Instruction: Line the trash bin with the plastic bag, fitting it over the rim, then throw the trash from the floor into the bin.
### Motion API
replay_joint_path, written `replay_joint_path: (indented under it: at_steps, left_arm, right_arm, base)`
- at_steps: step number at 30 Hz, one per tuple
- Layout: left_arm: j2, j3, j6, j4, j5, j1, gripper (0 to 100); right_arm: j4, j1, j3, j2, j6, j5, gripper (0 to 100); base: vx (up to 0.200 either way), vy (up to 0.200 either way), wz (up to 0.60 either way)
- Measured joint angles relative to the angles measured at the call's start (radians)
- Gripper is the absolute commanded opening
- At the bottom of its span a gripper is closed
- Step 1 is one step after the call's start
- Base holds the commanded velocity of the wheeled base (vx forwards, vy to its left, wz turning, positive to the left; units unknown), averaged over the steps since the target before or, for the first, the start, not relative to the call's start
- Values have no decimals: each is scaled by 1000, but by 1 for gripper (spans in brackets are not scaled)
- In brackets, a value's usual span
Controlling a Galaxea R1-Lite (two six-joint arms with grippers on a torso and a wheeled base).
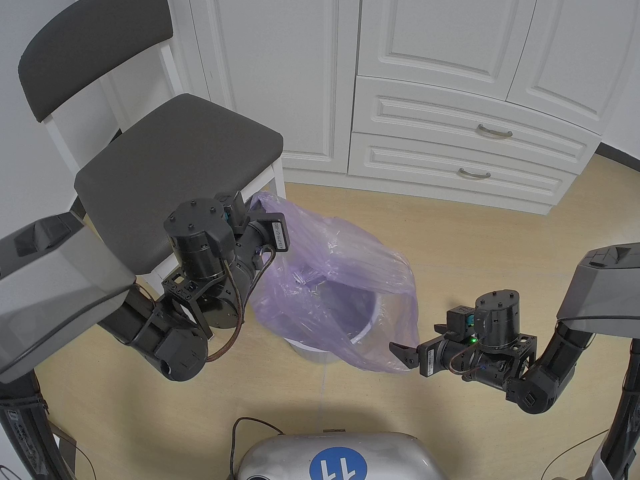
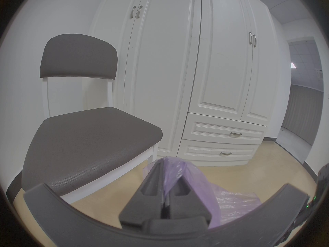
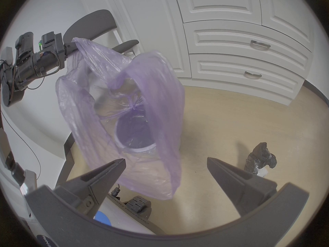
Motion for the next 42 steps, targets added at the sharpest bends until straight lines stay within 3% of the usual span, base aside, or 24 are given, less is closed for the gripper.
replay_joint_path:
  at_steps: [5,14,38,39,42]
  left_arm:
    - [-5,3,0,0,0,-7,0]
    - [-14,10,-1,0,0,-11,0]
    - [-40,19,0,1,0,-11,0]
    - [-40,19,0,1,0,-11,0]
    - [-41,19,0,0,0,-12,0]
  right_arm:
    - [-18,10,-18,44,7,5,100]
    - [-181,9,-94,183,87,-5,100]
    - [-211,-26,-131,179,120,2,100]
    - [-214,-25,-132,181,120,1,0]
    - [-230,-23,-135,193,122,2,0]
  base:
    - [0,0,0]
    - [0,0,0]
    - [0,0,0]
    - [0,0,0]
    - [0,0,0]
